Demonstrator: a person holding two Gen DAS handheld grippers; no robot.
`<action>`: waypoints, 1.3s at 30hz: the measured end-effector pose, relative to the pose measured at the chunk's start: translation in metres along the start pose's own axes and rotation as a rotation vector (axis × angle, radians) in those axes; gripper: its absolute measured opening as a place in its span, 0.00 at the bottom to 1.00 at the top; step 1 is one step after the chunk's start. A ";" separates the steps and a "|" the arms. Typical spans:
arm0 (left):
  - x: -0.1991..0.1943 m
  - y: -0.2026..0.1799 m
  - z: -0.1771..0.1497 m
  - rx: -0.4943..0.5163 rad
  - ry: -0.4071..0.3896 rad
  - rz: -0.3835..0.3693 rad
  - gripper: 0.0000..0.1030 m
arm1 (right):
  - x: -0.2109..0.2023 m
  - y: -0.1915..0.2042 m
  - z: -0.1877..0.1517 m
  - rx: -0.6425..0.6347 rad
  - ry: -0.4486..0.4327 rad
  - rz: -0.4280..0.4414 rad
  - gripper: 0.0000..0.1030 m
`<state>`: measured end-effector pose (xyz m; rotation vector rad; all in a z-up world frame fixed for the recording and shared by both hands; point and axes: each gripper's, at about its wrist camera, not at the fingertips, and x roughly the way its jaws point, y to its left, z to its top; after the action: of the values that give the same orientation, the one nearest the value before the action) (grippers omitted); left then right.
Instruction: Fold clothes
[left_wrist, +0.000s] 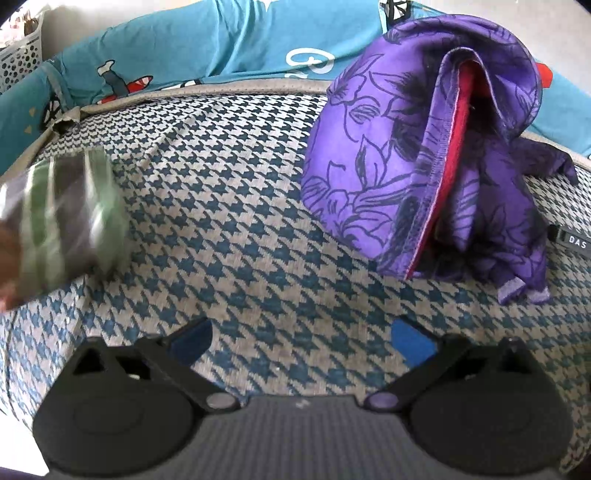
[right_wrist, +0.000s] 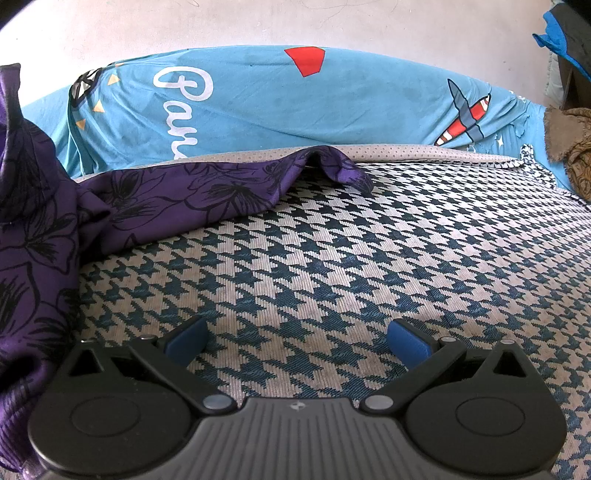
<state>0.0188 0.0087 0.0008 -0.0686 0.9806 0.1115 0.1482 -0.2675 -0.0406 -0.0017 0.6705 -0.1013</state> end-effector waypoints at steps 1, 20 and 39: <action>0.001 -0.001 -0.001 0.003 0.000 0.004 1.00 | 0.000 0.000 0.000 0.000 0.000 0.000 1.00; -0.012 -0.009 -0.024 0.089 -0.094 0.040 1.00 | 0.000 0.000 0.000 0.000 0.000 0.000 1.00; -0.026 -0.020 -0.057 0.098 -0.083 0.031 1.00 | -0.001 0.001 0.000 0.000 0.000 0.000 1.00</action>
<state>-0.0397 -0.0194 -0.0086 0.0408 0.9030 0.0939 0.1481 -0.2663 -0.0399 -0.0014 0.6705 -0.1017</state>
